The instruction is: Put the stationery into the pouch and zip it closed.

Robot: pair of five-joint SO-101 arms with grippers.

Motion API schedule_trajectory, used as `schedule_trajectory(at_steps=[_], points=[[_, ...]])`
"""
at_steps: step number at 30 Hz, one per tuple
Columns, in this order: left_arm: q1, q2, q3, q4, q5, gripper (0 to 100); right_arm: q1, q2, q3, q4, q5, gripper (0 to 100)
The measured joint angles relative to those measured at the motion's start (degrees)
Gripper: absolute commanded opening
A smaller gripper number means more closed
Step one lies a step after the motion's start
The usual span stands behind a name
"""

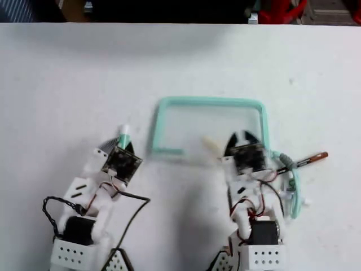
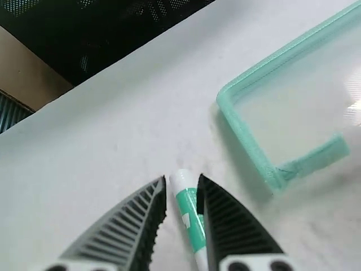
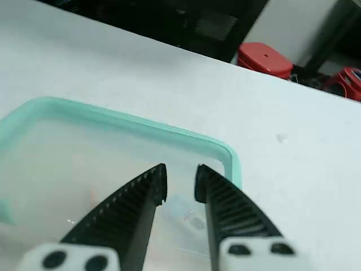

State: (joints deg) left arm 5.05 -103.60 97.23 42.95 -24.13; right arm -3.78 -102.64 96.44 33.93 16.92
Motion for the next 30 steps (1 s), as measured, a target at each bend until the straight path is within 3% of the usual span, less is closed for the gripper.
schedule_trajectory(at_steps=[5,17,23,30], points=[[0.0,0.0,0.0,0.0,0.0,11,1.76,0.0,-0.26,-0.09,-2.46,6.3],[0.0,0.0,0.0,0.0,-0.26,11,1.76,3.78,-1.32,-0.09,-2.55,5.9],[0.0,0.0,0.0,0.0,-0.26,11,1.05,21.45,-7.12,-4.4,-2.64,5.9],[0.0,0.0,0.0,0.0,-0.26,11,5.1,55.03,-23.47,-8.09,-3.87,6.0]])
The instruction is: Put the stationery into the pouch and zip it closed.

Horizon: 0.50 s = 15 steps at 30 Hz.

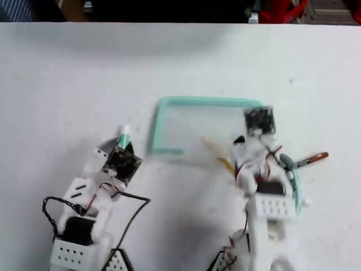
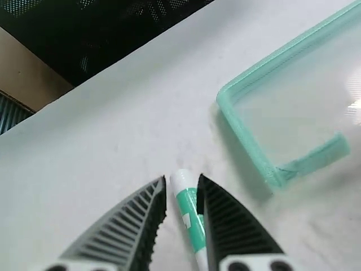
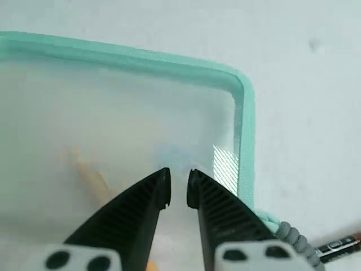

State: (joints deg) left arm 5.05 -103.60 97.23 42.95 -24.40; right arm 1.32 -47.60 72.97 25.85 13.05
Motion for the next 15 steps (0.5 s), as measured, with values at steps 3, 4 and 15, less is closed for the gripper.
schedule_trajectory(at_steps=[3,4,15], points=[[0.0,0.0,0.0,0.0,0.0,11,2.64,13.54,-7.65,0.18,-4.13,6.3],[0.0,0.0,0.0,0.0,0.0,11,3.43,16.7,-9.76,0.79,-5.36,6.3],[4.13,0.0,0.0,0.0,-0.09,10,3.25,19.78,-13.36,2.64,-8.62,19.4]])
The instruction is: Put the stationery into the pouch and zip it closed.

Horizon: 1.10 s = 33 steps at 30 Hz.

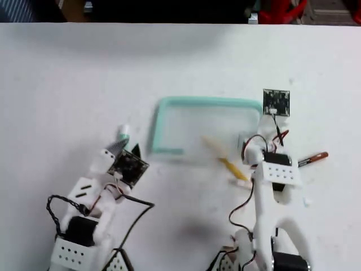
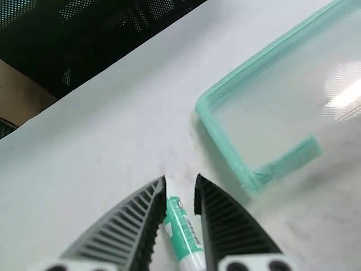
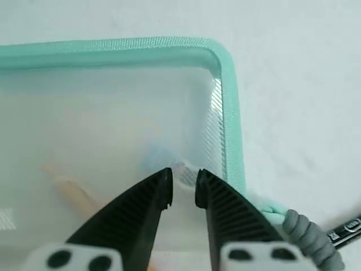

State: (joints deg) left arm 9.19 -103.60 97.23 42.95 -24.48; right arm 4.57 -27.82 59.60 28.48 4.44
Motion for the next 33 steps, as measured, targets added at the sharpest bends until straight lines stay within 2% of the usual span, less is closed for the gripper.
schedule_trajectory(at_steps=[3,9,11,13,15,16,19,22,25,28,33], points=[[0.09,0.0,0.0,0.0,0.0,10,-1.32,-1.05,0.53,0.0,0.0,25.9],[-1.32,0.0,-0.53,0.35,0.44,10,-1.85,-2.2,1.14,0.0,0.0,24.8],[-4.04,0.0,-1.67,0.44,3.96,12,-1.76,-2.2,1.14,0.0,0.0,23.6],[-6.68,0.0,-2.64,0.62,7.38,13,-1.85,-2.2,1.14,0.0,0.0,14.7],[-7.65,0.0,-2.81,1.32,8.79,13,-2.02,-2.2,1.32,0.0,0.0,0.9],[-7.65,0.0,-2.9,1.49,9.05,14,-2.02,-2.2,1.32,0.0,0.0,1.5],[-8.0,0.0,-2.9,1.49,9.49,14,-1.76,-2.2,1.32,0.0,0.0,11.6],[-8.09,0.0,-2.9,1.49,9.49,14,-2.02,-2.2,1.32,0.0,0.0,16.0],[-7.21,0.0,-2.9,1.49,9.49,12,-2.02,-2.2,1.32,0.0,0.0,17.6],[-7.38,0.0,-2.9,1.49,9.49,2,-1.85,-2.2,1.32,0.0,0.0,17.6],[-7.3,0.0,-2.9,1.49,7.3,5,0.88,-2.29,1.32,0.0,0.0,17.6]])
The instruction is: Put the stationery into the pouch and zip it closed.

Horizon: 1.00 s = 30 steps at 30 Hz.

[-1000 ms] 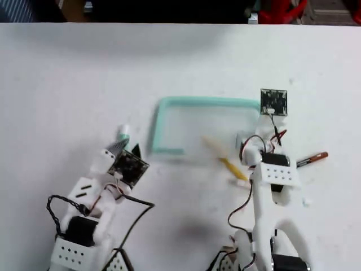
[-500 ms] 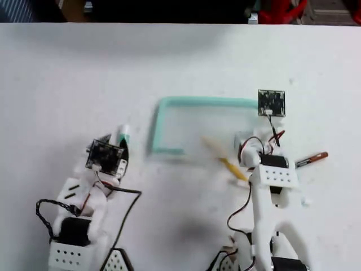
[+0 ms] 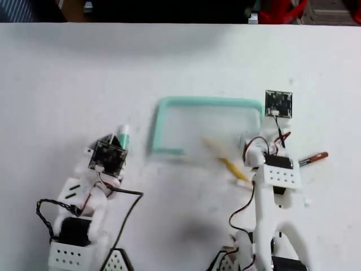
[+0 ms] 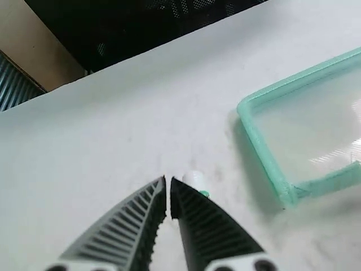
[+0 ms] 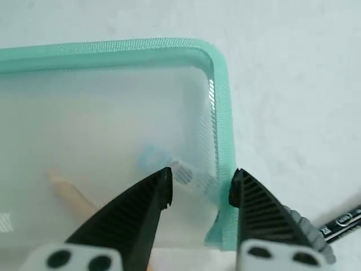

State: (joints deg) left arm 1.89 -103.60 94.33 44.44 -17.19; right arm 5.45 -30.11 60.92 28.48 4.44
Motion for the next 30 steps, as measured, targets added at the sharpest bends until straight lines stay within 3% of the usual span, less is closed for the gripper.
schedule_trajectory(at_steps=[7,14,25,30], points=[[-0.09,0.0,0.0,0.0,-0.09,5,3.25,0.0,0.0,0.0,-2.99,18.0],[-0.09,0.0,0.0,0.0,0.0,13,7.91,0.0,0.0,0.0,-9.76,35.6],[0.0,0.0,0.0,0.0,1.76,13,8.7,0.0,-1.32,0.0,-10.29,35.1],[-0.09,0.0,0.26,-0.44,1.76,13,12.22,0.0,-6.59,2.99,-9.93,32.4]])
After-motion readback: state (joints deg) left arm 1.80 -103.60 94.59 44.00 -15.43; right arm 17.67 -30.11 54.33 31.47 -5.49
